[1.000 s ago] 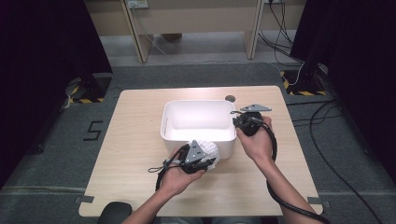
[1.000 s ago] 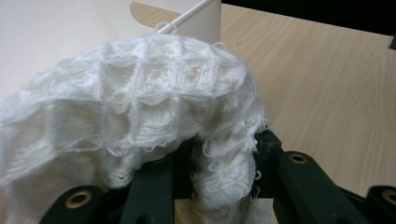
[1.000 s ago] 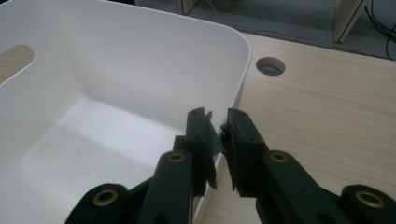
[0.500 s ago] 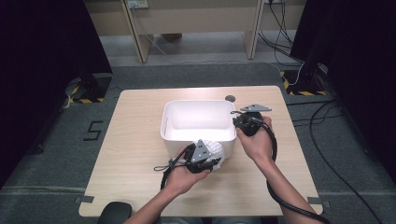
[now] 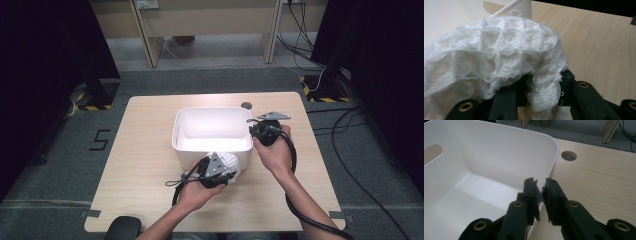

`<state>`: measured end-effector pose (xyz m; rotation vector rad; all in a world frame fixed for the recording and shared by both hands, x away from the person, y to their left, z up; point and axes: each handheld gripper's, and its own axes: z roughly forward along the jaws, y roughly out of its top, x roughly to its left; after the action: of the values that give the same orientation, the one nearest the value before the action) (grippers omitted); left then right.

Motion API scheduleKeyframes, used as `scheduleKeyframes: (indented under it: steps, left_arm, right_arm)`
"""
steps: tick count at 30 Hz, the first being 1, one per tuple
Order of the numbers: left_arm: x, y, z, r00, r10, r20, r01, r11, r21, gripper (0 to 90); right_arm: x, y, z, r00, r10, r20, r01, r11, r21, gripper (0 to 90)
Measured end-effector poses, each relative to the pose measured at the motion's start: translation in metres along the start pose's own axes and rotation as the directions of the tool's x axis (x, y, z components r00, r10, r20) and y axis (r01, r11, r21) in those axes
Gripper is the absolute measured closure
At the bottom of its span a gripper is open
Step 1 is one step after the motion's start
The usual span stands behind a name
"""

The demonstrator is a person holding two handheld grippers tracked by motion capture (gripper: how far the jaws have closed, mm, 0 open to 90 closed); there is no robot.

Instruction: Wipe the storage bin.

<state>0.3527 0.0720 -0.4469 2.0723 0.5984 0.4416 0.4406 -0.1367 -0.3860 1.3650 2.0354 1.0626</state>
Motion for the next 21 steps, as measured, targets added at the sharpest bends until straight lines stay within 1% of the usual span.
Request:
scheduleKeyframes:
  steps: [6,12,15,17,18,21]
  left_arm:
    - [-0.001,-0.012,0.006,0.9999,-0.013,-0.004,0.013,0.9998,0.017,67.3]
    - [-0.001,-0.027,0.015,0.9998,-0.020,-0.002,0.020,0.9983,0.055,67.3]
    - [0.001,-0.032,0.020,0.9997,-0.022,0.005,0.022,0.9967,0.079,67.3]
    - [0.001,-0.036,0.024,0.9996,-0.028,0.006,0.027,0.9962,0.083,67.3]
    - [0.001,-0.037,0.025,0.9996,-0.028,0.007,0.027,0.9951,0.095,67.3]
    - [0.001,-0.041,0.031,0.9993,-0.032,0.019,0.029,0.9932,0.112,67.3]
  right_arm:
    - [0.000,0.000,0.000,1.0000,-0.001,-0.001,0.001,1.000,-0.001,79.7]
    - [0.000,0.000,0.000,1.0000,-0.002,0.000,0.002,1.000,0.000,79.7]
    - [0.001,0.000,0.000,1.0000,0.002,-0.002,-0.002,1.000,0.000,79.7]
    - [0.001,0.000,0.000,1.0000,0.002,-0.002,-0.002,1.000,0.000,79.7]
    - [0.000,0.000,0.000,1.0000,0.001,-0.002,-0.001,1.000,0.000,79.7]
    - [0.001,0.000,0.000,1.0000,0.002,-0.002,-0.002,1.000,0.000,79.7]
